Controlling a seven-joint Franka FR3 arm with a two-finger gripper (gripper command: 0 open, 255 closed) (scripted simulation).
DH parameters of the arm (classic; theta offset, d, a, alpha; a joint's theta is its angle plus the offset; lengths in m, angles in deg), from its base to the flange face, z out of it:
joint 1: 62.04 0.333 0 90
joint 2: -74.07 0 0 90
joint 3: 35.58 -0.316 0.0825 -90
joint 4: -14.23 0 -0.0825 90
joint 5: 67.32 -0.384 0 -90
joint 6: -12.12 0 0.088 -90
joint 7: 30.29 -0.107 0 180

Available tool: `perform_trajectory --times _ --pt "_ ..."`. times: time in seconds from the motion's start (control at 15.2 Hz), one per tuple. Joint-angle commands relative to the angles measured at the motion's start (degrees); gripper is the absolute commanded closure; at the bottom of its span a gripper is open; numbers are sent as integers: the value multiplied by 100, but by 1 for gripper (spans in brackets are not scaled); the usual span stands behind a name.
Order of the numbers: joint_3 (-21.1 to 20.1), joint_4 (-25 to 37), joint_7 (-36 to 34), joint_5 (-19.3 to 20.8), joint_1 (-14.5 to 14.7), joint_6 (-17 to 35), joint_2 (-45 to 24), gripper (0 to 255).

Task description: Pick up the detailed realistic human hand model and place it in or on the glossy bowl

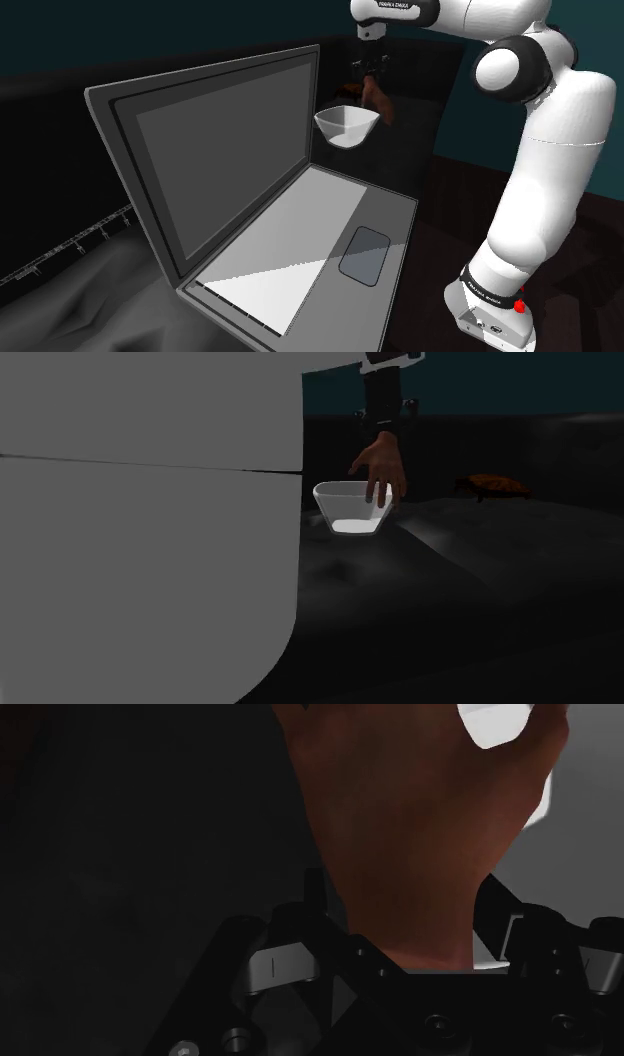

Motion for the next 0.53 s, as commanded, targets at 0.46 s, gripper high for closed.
perform_trajectory --times 0.46 --pt "-148 2762 -340 -121 252 -984 -1860 255"
